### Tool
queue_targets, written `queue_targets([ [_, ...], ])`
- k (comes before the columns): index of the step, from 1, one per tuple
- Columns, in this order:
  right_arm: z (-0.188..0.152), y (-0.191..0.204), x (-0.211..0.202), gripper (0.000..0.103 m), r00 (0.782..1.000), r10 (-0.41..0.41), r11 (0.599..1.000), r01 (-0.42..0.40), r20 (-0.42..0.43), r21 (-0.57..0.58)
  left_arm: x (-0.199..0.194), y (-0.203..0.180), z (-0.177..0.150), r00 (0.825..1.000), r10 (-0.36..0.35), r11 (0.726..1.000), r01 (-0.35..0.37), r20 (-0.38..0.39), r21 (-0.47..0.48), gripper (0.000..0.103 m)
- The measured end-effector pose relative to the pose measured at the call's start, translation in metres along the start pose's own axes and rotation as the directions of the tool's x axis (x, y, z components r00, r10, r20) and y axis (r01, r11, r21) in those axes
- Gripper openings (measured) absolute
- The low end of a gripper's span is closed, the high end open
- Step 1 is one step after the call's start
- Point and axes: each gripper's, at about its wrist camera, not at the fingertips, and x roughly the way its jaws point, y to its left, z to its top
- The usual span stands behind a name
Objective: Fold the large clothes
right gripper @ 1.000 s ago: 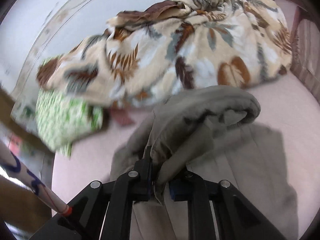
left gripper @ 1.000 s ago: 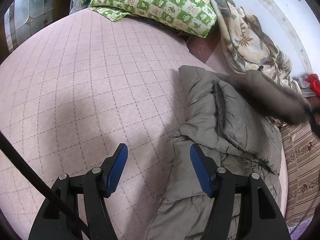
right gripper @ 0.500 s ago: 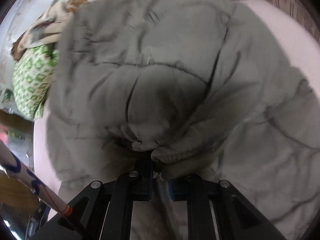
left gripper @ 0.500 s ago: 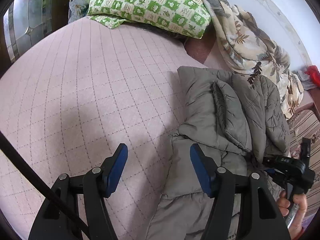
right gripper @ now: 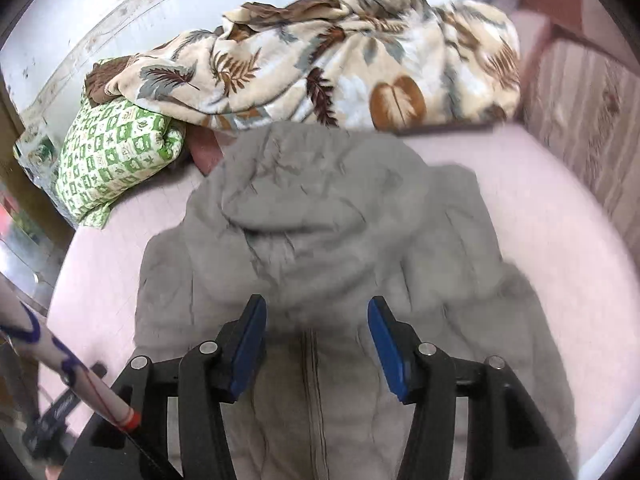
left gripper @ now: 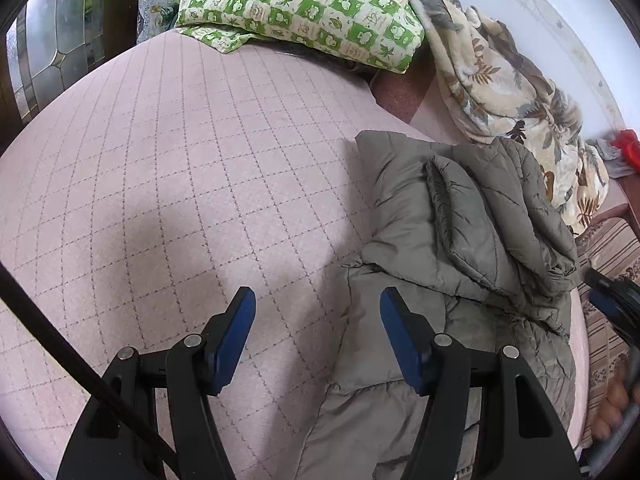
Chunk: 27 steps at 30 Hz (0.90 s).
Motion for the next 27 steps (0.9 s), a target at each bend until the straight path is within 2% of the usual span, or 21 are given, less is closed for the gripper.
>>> queue_targets([
  [4,0.015,0.018,0.067,0.054,0.996,-0.071,0.997,0.071,-0.062,-0.015,0.000,0.002,0.004,1.000,0.004,1.000,-0.004,0.004,0.000,0.064],
  [7,0.005,0.020,0.120,0.054,0.975,-0.127,0.992,0.124,-0.184,-0.027,0.001,0.007,0.006,1.000,-0.010,1.000,0.010,-0.009,-0.011,0.064],
  [8,0.003,0.019,0.124,0.054,0.973,-0.139,0.990,0.134,-0.183,-0.038,0.001,0.008,0.006,1.000,-0.019,1.000,0.019,-0.018,-0.015,0.064],
  [10,0.003,0.015,0.109,0.054,0.980,-0.113,0.993,0.109,-0.161,-0.033,0.002,0.011,0.005,0.998,-0.046,0.999,0.045,-0.043,-0.022,0.064],
  [12,0.000,0.004,0.082,0.064,0.985,-0.036,0.999,0.034,-0.170,-0.013,-0.001,0.015,0.002,0.996,-0.069,0.997,0.067,-0.060,-0.033,0.064],
  [14,-0.007,-0.018,0.051,0.073,0.985,0.001,1.000,0.000,-0.171,0.006,-0.007,0.018,-0.003,0.993,-0.093,0.995,0.091,-0.072,-0.035,0.064],
  [17,-0.026,-0.071,0.001,0.084,0.988,0.011,0.998,-0.002,-0.157,0.057,-0.018,0.023,-0.019,0.981,-0.159,0.987,0.156,-0.114,-0.039,0.065],
  [22,-0.074,-0.189,-0.062,0.087,0.984,-0.061,0.978,0.092,-0.165,0.189,-0.031,0.044,-0.055,0.959,-0.220,0.973,0.204,-0.181,-0.105,0.067],
  [24,-0.095,-0.235,-0.076,0.089,0.983,-0.067,0.957,0.111,-0.170,0.270,-0.031,0.056,-0.072,0.943,-0.251,0.964,0.222,-0.220,-0.146,0.068],
  [27,-0.131,-0.297,-0.085,0.090,0.985,-0.016,0.900,0.090,-0.173,0.426,-0.030,0.067,-0.096,0.924,-0.275,0.954,0.229,-0.267,-0.193,0.069],
])
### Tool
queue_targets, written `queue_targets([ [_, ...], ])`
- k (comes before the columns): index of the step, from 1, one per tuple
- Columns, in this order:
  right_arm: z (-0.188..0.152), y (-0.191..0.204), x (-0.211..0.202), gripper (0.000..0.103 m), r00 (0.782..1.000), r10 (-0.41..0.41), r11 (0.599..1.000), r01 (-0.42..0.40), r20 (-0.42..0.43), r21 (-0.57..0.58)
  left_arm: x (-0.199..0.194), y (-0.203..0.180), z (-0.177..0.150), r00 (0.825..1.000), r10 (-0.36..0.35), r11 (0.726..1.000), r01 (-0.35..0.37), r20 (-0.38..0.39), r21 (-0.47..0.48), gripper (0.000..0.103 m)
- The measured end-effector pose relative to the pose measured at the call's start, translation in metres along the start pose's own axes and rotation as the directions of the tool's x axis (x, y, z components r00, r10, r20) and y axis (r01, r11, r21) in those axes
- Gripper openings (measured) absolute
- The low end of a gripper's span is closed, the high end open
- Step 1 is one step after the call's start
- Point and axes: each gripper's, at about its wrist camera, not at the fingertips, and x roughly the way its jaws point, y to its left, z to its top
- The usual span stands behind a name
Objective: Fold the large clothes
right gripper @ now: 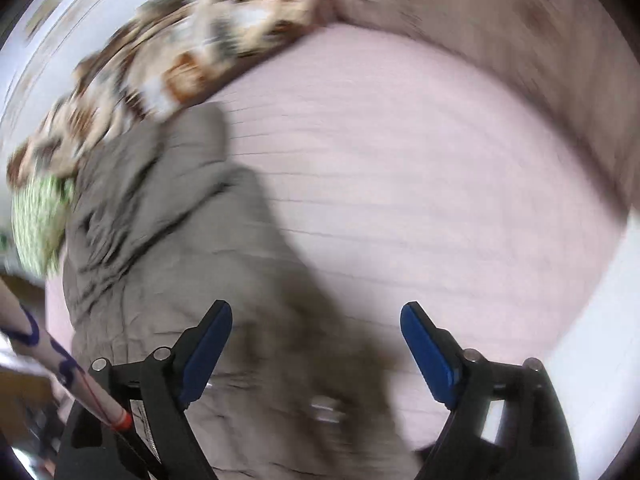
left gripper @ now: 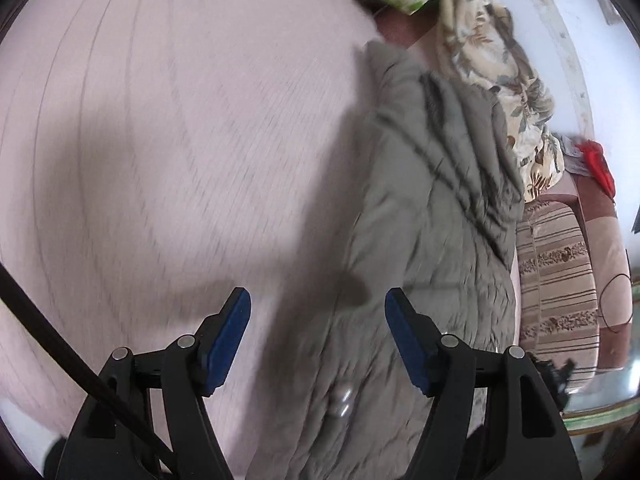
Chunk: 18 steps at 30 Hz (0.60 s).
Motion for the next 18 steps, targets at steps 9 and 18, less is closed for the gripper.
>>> queue_targets([
  [9,-0.039,-0.051,0.036,0.095,0.969,0.246,0.959,-0.238,-0.038,0.152,0.011,0.002,-0.056,0.965,-0.242,0.970,0.239,-0.103,-0.039,0.071],
  [18,-0.072,-0.031,0.041,0.095,0.925,0.351,0.936,-0.352,-0.145,0.018,0.008,0.007,-0.103,0.948,-0.295,0.955,0.287,-0.124,-0.075,0.072],
])
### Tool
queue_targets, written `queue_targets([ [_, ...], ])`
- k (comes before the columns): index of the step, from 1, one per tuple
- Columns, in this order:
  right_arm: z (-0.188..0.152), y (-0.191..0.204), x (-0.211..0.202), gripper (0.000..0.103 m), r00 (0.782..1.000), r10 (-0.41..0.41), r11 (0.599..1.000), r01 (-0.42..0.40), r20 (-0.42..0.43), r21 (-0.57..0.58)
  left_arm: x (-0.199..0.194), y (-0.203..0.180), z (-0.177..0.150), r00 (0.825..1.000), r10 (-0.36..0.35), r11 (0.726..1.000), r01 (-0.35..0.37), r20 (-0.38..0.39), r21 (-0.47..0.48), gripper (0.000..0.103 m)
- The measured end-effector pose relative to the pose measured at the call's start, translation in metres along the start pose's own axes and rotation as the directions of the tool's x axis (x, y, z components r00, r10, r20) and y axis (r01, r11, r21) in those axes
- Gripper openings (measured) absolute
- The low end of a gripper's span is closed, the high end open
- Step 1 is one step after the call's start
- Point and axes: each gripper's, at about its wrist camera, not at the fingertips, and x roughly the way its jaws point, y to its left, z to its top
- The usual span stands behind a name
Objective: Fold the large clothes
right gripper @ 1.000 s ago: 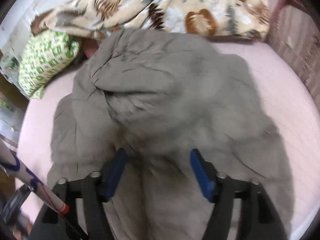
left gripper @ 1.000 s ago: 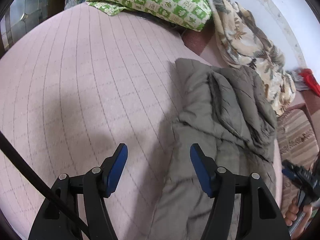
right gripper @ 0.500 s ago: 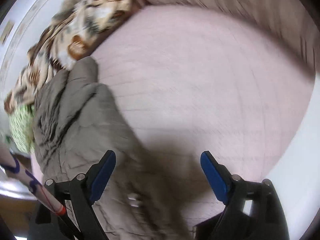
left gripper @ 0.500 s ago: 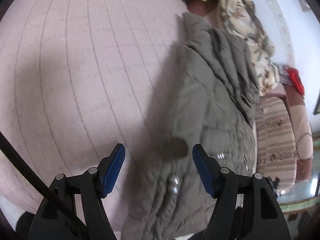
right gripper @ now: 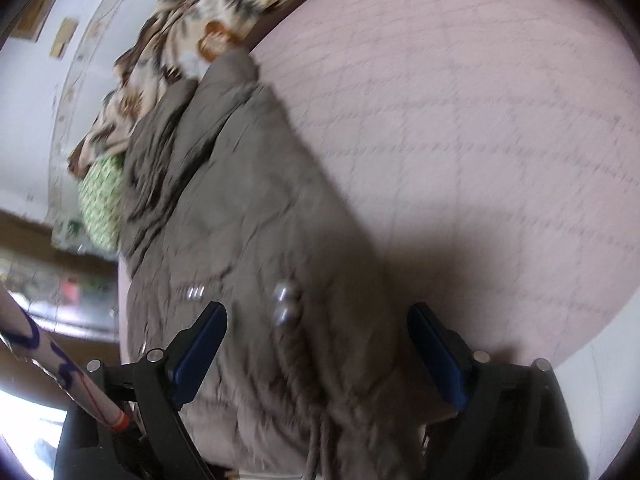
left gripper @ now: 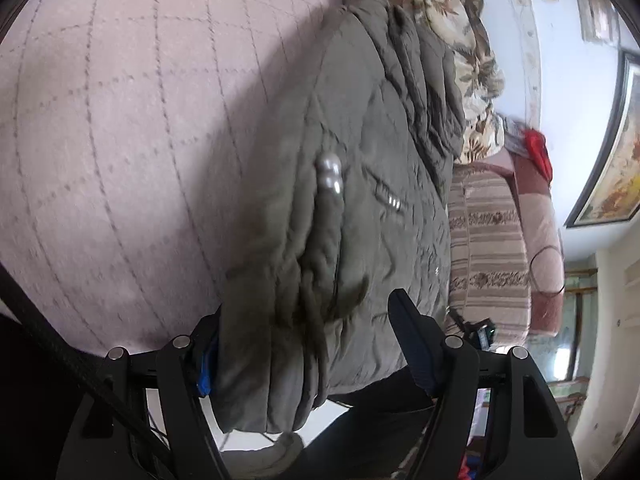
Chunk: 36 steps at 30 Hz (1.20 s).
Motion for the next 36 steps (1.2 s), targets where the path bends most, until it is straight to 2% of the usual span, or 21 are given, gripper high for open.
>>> queue_targets([
  [2,-0.012,0.002,0.004,0.095,0.998,0.057,0.998,-0.057,-0.037,0.001,0.004,-0.009,-0.003,1.000,0.026,0.999,-0.026,0.005,0.034,0.072],
  [6,-0.034,0.009,0.006,0.094,0.995,0.083,0.996,-0.085,-0.062,-0.030,0.019,-0.023,-0.012,0.999,0.027,0.995,-0.024,-0.024,0.094,0.072],
  [10,-0.055,0.017,0.009,0.084,0.992,0.100,0.993,-0.105,-0.080,-0.059,0.035,-0.034,-0.015,0.998,0.030,0.993,-0.024,-0.050,0.113,0.072],
  [12,-0.057,0.017,0.009,0.081,0.991,0.112,0.992,-0.116,-0.072,-0.058,0.036,-0.037,-0.015,0.998,0.043,0.992,-0.037,-0.044,0.123,0.072],
  [17,-0.061,0.018,0.018,0.081,0.991,0.119,0.992,-0.121,-0.056,-0.037,0.036,-0.043,-0.018,0.994,0.106,0.990,-0.106,0.004,0.098,0.072],
  [19,-0.067,0.028,0.021,0.081,0.995,0.088,0.993,-0.091,-0.046,-0.075,0.032,-0.043,-0.019,0.986,0.161,0.984,-0.164,0.044,0.074,0.054],
  [20,-0.069,0.030,0.021,0.081,0.997,0.071,0.993,-0.075,-0.040,-0.095,0.028,-0.043,-0.019,0.976,0.209,0.975,-0.212,0.053,0.071,0.036],
  [21,-0.071,0.033,0.020,0.079,0.998,0.050,0.992,-0.054,-0.032,-0.114,0.027,-0.043,-0.019,0.971,0.234,0.969,-0.237,0.050,0.072,0.027],
  [22,-0.073,0.035,0.021,0.077,0.999,0.030,0.991,-0.033,-0.023,-0.127,0.024,-0.044,-0.019,0.968,0.246,0.966,-0.249,0.051,0.067,0.025],
  [23,-0.075,0.038,0.020,0.064,1.000,0.005,0.990,-0.006,-0.013,-0.139,0.019,-0.048,-0.021,0.967,0.247,0.966,-0.251,0.065,0.066,0.021],
  [24,-0.077,0.039,0.020,0.044,1.000,-0.020,0.989,0.019,-0.006,-0.150,0.015,-0.054,-0.023,0.964,0.254,0.962,-0.261,0.082,0.080,0.019],
  [26,-0.077,0.039,0.016,0.033,1.000,0.012,0.991,-0.014,-0.010,-0.133,0.005,-0.069,-0.030,0.955,0.270,0.951,-0.284,0.124,0.124,0.017],
  [30,-0.075,0.044,-0.008,0.026,0.997,0.077,0.990,-0.073,0.026,-0.118,-0.022,-0.100,-0.048,0.941,0.275,0.923,-0.315,0.196,0.219,0.016],
  [33,-0.078,0.051,-0.031,0.024,0.992,0.121,0.984,-0.115,0.038,-0.135,-0.039,-0.106,-0.061,0.944,0.256,0.921,-0.304,0.210,0.242,0.016],
  [36,-0.089,0.057,-0.051,0.024,0.991,0.128,0.975,-0.119,0.032,-0.190,-0.046,-0.097,-0.073,0.946,0.256,0.920,-0.301,0.199,0.249,0.016],
])
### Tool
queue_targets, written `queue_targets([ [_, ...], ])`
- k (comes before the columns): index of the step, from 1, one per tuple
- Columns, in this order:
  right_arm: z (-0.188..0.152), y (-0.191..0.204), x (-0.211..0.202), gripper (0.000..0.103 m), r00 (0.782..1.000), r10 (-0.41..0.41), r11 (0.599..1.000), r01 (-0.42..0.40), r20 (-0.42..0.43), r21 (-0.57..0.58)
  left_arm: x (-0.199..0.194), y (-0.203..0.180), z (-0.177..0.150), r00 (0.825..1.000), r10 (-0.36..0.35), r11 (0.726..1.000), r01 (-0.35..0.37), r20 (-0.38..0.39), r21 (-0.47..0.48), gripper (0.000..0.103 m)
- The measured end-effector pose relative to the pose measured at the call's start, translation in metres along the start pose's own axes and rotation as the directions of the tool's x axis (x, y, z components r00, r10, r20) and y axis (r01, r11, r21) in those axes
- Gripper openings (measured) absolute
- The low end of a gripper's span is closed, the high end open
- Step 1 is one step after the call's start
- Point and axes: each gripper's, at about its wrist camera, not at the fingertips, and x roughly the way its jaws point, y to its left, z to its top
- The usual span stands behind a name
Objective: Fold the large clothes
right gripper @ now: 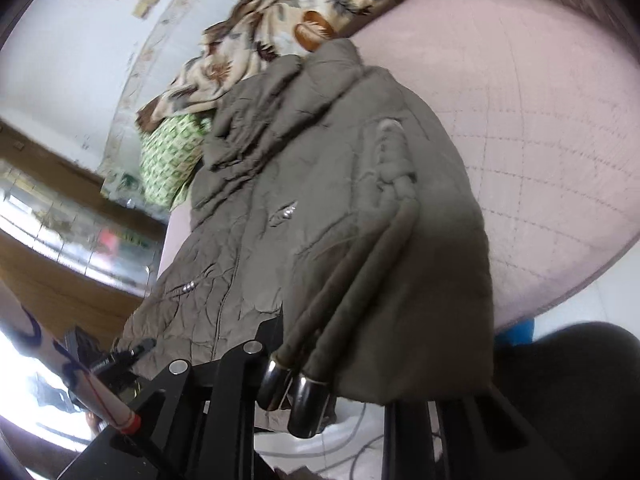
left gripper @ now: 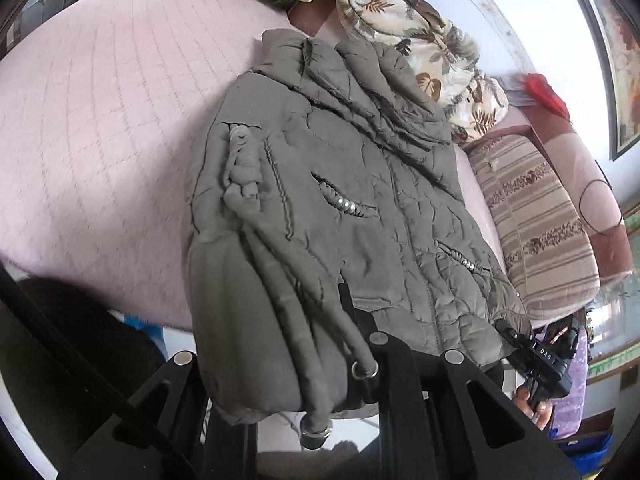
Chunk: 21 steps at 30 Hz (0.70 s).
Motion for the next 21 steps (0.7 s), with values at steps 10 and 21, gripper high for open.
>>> queue_targets([
  [10,0.021,0.034,-0.008,0.023,0.999,-0.046,0.992,0.046,-0.005,-0.114,-0.012,-0.047,0.065,0.993,0.042,0.993,-0.054,0.114,0.104,0.016],
  [21,0.184,0.134,0.013,0.023,0.971,-0.065,0.967,0.118,0.231,-0.225,0.023,-0.114,0.259,0.944,0.191,0.963,-0.233,0.268,0.135,0.017],
])
